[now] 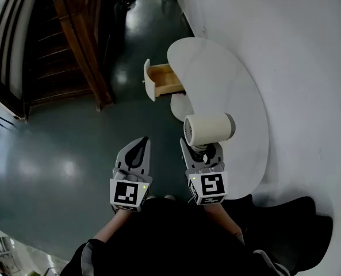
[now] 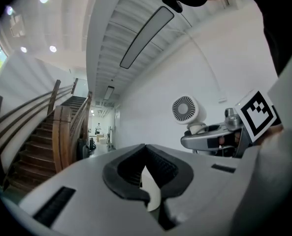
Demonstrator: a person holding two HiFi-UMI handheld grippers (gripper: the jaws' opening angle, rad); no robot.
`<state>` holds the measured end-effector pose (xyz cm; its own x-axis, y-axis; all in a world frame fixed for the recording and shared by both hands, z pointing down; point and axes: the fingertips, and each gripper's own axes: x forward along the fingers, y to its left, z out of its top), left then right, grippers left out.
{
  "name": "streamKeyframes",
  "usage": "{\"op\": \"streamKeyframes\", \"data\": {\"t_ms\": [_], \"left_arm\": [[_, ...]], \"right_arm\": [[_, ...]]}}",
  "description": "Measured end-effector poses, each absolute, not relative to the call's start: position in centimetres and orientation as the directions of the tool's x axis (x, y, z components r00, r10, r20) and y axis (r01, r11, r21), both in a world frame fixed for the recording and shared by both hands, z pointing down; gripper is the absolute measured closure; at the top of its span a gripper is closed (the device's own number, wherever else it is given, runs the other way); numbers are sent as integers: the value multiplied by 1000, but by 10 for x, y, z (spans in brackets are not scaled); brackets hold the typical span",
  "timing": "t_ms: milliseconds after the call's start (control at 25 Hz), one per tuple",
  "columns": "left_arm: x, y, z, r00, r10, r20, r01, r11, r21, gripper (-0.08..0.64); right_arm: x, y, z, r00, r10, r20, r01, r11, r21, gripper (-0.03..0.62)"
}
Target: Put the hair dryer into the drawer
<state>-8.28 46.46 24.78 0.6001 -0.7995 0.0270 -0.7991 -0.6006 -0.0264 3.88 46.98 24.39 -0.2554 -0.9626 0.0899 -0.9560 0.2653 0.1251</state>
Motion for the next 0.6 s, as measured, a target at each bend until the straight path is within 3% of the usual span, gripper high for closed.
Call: {"op": "streamKeyframes", "data": {"t_ms": [600], "left_arm": [[-90,422,266,629,-777,26,-777,-630,-20,554]], "right_arm": [[27,429,263,-258,-962,90,-961,265,75,348]]}}
